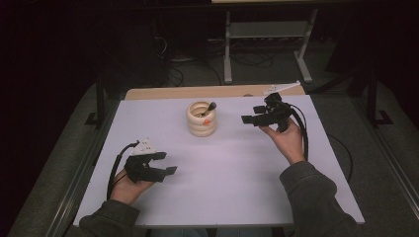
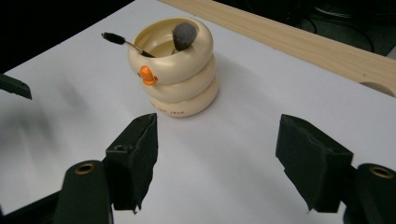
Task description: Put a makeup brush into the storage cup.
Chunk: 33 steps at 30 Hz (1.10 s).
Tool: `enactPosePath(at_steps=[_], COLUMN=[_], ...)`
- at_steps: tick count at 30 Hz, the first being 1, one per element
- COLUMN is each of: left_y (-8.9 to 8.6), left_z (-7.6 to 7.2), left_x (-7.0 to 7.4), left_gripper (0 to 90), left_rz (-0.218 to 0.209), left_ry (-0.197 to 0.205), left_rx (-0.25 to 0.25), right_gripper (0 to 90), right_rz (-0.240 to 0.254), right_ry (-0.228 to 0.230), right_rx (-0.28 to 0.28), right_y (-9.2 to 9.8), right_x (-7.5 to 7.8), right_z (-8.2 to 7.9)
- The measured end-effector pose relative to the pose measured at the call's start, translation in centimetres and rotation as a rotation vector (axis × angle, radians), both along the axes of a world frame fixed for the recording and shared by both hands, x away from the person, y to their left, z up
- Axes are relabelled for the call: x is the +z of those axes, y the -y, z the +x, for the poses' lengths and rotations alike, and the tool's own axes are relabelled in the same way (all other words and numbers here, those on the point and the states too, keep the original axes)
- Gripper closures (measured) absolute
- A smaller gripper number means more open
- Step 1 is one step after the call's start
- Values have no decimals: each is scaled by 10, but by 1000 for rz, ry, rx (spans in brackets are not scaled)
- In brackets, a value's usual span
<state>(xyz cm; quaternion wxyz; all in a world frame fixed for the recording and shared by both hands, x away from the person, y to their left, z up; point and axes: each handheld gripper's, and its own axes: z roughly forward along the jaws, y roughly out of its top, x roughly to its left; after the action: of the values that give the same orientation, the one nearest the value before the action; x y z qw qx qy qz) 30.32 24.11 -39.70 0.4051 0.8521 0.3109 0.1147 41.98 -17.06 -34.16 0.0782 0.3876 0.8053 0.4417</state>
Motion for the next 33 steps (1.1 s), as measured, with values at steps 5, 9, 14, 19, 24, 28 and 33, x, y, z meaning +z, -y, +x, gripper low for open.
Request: enactPosePath(at_steps=[5,9,14,19,24,28,33], left_y=[1,0,0,-1,-1,-2,-1], left_z=[0,1,1,1,0,-1,-1], left_x=[0,-1,-1,0,0,1,0], left_gripper=[305,298,291,285,286,285,283], left_rz=[-4,8,9,8,8,17,18], left_ry=[7,9,12,18,20,31,26], left_rx=[5,2,8,13,20,18,21], right_gripper=[274,268,272,259,255,243,236], right_rz=[35,34,35,16,0,0,-9], right_ry=[2,2,-4,7,4,1,4], right_rx=[2,2,-1,3,9,5,9], right_y=[9,14,20,23,26,29,34], right_x=[-8,-15,-21,-26,-31,-35,-41], right_z=[-10,-19,-28,-38,-47,-52,-60])
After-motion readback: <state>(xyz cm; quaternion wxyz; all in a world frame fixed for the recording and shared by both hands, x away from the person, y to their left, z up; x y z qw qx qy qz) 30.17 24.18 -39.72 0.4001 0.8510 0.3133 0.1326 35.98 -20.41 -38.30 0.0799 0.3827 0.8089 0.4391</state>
